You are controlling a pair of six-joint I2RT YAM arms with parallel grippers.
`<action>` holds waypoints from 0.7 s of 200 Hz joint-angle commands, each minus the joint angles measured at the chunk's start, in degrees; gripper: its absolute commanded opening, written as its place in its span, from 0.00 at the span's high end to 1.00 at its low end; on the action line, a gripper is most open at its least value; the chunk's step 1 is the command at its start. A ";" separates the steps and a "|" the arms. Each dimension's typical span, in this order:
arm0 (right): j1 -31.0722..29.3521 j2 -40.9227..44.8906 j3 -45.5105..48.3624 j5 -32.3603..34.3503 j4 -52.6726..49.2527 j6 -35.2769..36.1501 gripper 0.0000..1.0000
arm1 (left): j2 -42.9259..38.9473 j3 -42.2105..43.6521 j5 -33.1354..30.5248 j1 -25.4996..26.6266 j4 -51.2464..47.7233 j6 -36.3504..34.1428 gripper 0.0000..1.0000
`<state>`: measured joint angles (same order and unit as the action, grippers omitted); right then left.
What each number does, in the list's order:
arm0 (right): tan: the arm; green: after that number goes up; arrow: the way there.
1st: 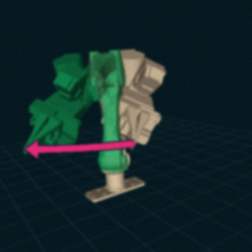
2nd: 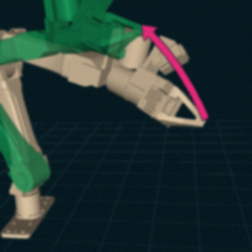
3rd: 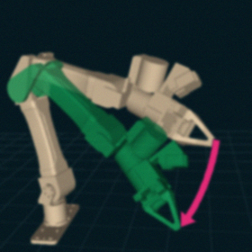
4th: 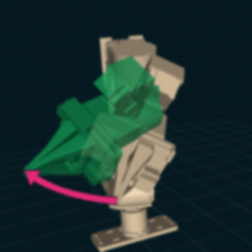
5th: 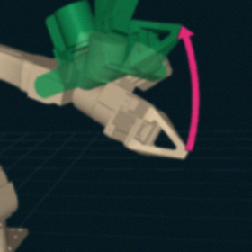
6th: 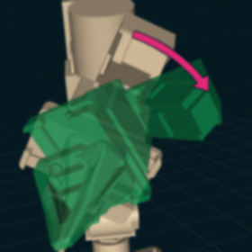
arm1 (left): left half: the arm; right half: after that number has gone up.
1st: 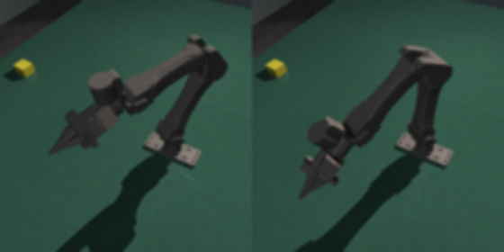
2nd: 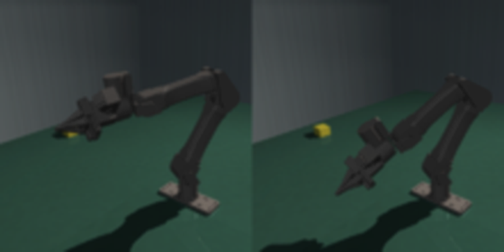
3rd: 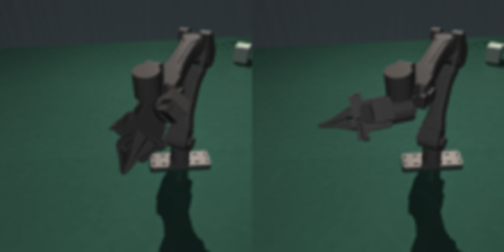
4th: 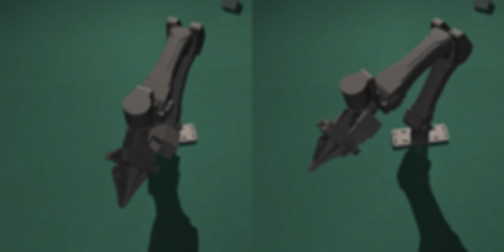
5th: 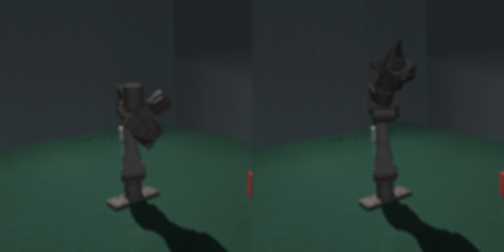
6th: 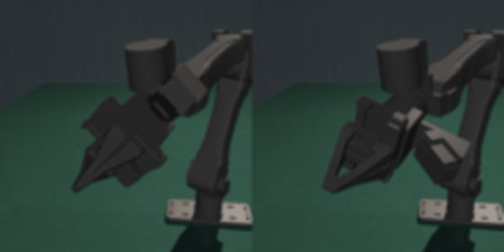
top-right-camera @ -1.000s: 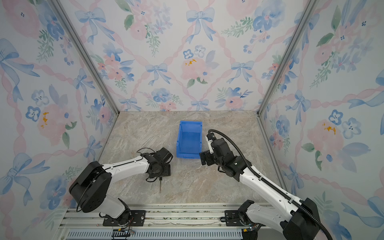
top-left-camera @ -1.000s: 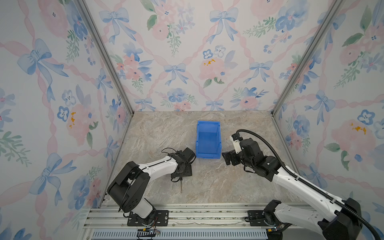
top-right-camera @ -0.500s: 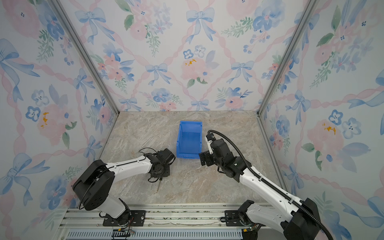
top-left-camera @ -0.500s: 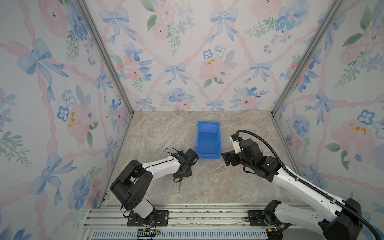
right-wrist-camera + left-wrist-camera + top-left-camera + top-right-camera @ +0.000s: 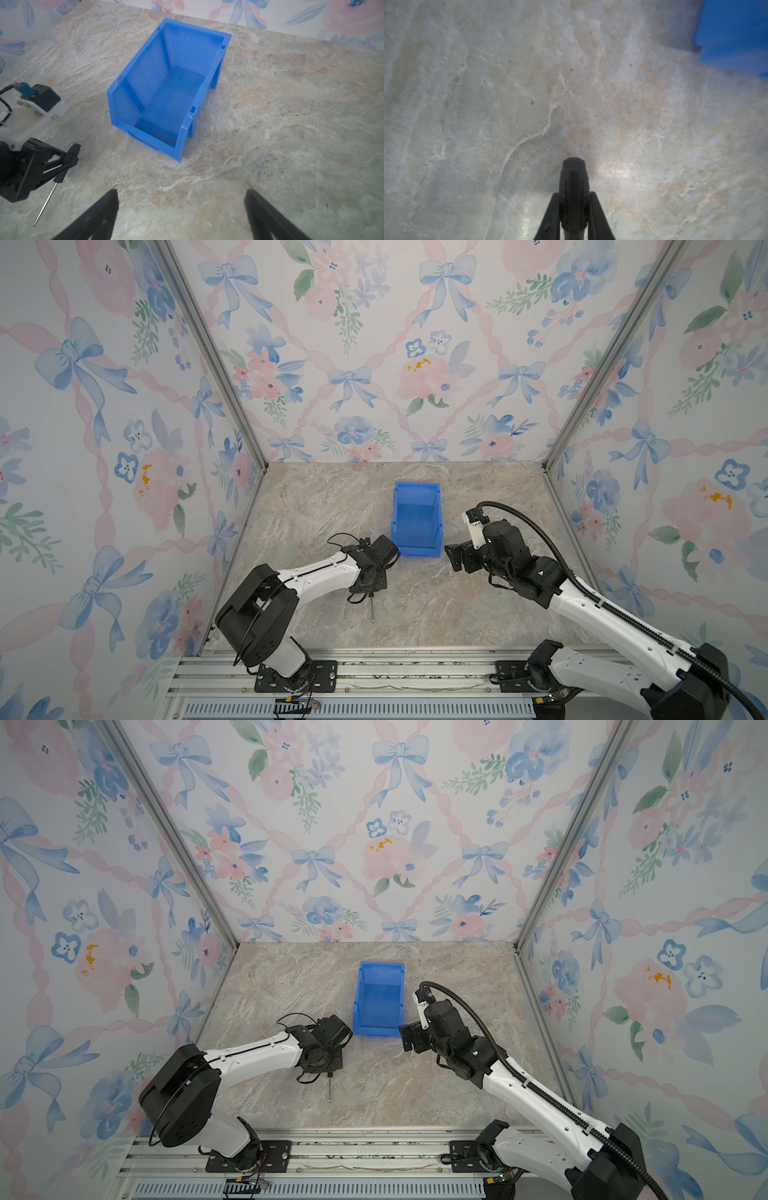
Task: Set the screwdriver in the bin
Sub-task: 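Lift the screwdriver with the left gripper and carry it over the blue bin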
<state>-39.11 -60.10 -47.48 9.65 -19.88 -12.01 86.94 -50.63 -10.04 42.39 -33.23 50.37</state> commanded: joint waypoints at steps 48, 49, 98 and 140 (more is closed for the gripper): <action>2.44 1.93 1.17 -5.32 7.80 -0.98 0.03 | -2.36 -17.14 -2.34 0.32 -0.38 -9.98 0.88; 2.50 2.11 1.34 -5.78 8.29 -0.88 0.03 | -2.20 -17.45 -2.30 0.32 -0.36 -10.23 0.88; 4.16 4.43 2.22 -10.00 13.62 1.96 0.03 | 8.94 -31.71 -1.60 -1.46 -0.28 -14.75 0.85; 7.62 5.29 1.04 -18.07 14.50 4.69 0.03 | 20.67 -44.05 -0.51 -2.46 -0.23 -19.31 0.84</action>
<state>-33.04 -55.57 -45.91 -2.24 -7.03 -10.44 102.41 -88.71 -11.38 40.77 -32.91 35.29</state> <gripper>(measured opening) 0.967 0.172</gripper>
